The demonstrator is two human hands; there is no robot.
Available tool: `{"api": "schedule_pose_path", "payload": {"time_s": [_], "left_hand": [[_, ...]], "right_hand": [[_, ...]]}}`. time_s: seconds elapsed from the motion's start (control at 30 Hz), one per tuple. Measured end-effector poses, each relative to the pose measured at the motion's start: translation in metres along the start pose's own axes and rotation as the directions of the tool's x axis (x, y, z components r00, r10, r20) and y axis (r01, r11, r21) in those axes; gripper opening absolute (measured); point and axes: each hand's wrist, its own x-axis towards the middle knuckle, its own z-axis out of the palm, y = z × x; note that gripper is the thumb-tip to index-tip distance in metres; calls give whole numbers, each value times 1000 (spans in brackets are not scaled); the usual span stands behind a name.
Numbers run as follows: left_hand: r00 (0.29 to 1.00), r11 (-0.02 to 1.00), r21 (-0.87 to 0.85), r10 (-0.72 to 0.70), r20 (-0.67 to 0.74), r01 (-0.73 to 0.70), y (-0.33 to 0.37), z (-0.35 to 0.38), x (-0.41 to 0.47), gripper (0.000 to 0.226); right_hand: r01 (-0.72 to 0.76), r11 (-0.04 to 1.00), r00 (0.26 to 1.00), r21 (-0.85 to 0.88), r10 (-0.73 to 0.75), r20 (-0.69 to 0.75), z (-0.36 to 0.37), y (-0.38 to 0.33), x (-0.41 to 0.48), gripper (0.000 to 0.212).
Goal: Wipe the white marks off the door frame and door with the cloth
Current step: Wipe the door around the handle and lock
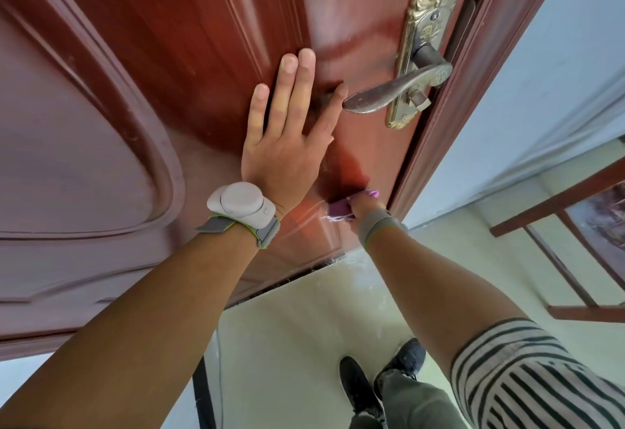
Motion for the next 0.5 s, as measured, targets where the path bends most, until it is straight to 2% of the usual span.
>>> {"api": "schedule_pose_path", "payload": {"time_s": [0.07,0.13,0.2,0.27,0.4,0.5], "left_hand": [[1000,1000,-4,15,8,-15,-3,-1,0,52],[999,1000,-6,29,24,-28,-6,-3,-1,55],[998,998,-12,57,27,-57,-12,-7,-2,53],[994,995,-26,98,43,-97,-18,-14,-1,50],[976,983,-50,183,121,-178,-32,-28,3,52],[951,968,-89,249,185,-236,-46,-36,4,54]], "right_hand": [[3,992,993,125,-17,113,5,-11,-43,9],[-46,970,986,237,7,164,2,-26,-104,18],[-40,952,980,304,-22,196,-14,-25,-122,18],[0,938,985,346,-59,161,-34,-29,-135,13],[161,927,987,338,-149,-61,-39,-56,-134,32],[224,917,974,330,-202,-98,-21,-76,-147,21]]}}
